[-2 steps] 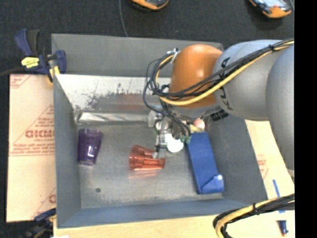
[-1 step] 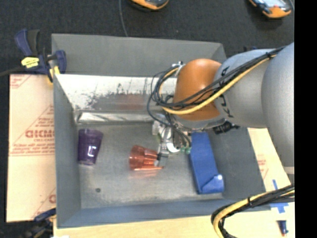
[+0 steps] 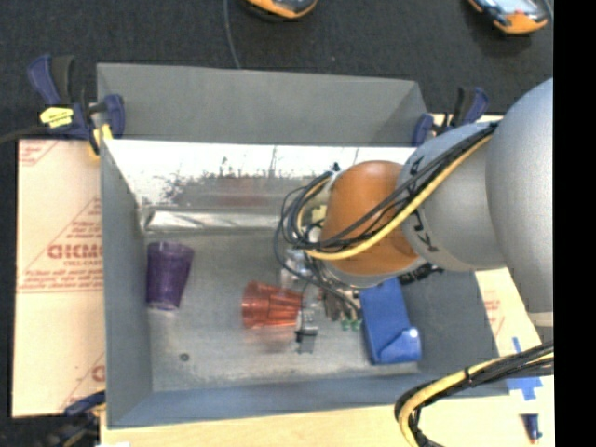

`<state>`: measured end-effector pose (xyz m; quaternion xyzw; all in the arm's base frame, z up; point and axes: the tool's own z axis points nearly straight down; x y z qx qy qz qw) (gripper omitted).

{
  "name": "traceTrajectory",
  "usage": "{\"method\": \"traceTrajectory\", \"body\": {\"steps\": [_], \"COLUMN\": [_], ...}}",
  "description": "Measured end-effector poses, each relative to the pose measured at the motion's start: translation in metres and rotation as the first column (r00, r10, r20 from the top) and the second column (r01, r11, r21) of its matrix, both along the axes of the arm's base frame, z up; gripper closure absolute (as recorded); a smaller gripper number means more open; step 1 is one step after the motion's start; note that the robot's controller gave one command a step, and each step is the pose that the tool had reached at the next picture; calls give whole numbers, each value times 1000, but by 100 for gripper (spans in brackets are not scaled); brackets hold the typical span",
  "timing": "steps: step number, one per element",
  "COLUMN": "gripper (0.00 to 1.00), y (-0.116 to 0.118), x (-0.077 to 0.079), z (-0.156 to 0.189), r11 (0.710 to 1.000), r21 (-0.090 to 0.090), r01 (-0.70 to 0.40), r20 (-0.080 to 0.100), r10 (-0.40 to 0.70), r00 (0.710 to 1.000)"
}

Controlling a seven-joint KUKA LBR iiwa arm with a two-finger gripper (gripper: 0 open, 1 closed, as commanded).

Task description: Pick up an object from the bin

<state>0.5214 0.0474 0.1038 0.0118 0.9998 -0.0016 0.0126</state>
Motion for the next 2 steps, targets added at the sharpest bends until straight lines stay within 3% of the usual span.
{"method": "traceTrajectory", "body": {"steps": [1, 2], "gripper": [0, 0], "y": [-28, 1], "x": [-6, 16], "z": [-30, -31], "r11": [991, 997], "r21": [2, -1], "r01": [130, -83], "r20": [-6, -3], "r10": [-130, 83], "r00": [991, 997]}}
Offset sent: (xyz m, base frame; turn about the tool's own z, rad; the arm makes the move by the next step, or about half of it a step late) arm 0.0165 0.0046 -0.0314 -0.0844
